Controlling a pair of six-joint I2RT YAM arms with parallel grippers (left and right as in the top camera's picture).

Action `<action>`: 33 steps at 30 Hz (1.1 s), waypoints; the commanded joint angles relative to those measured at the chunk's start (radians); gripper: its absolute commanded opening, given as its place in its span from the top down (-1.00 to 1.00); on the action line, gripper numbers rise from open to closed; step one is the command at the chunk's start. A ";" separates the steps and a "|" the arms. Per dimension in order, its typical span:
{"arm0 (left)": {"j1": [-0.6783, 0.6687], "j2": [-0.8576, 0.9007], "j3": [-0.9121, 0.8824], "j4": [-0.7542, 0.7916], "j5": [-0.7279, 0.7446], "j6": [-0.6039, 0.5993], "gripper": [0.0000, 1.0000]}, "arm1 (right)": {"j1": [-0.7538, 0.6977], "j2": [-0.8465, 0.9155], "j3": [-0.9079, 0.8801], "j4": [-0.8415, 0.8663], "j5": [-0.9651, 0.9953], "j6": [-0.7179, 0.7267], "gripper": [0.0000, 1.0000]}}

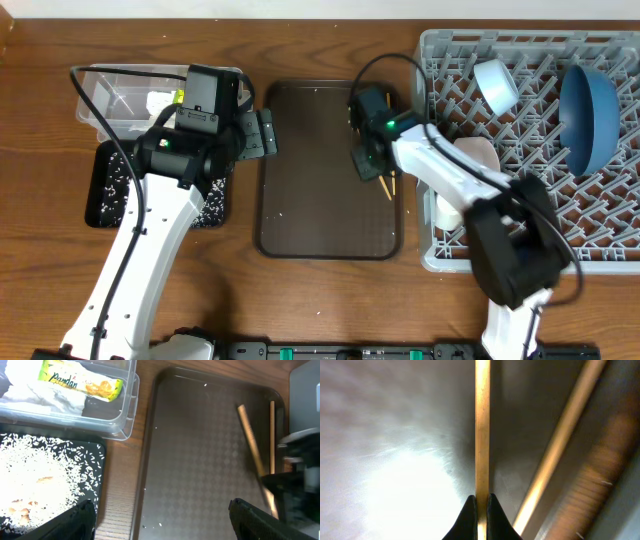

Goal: Sort waste into correct bins and load items into the dishwasher rack
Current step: 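Carry the chopstick into the dish rack and release it upright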

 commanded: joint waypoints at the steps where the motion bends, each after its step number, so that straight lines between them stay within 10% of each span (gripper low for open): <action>1: 0.005 0.007 0.008 -0.002 -0.008 0.002 -0.75 | -0.013 -0.179 0.061 0.002 -0.006 0.007 0.98; 10: 0.005 0.007 0.008 -0.002 -0.008 0.002 -0.76 | -0.183 -0.390 0.061 -0.122 0.110 0.006 0.98; 33: 0.005 0.007 0.008 -0.002 -0.008 0.002 -0.75 | -0.620 -0.286 0.052 -0.346 0.152 -0.195 0.97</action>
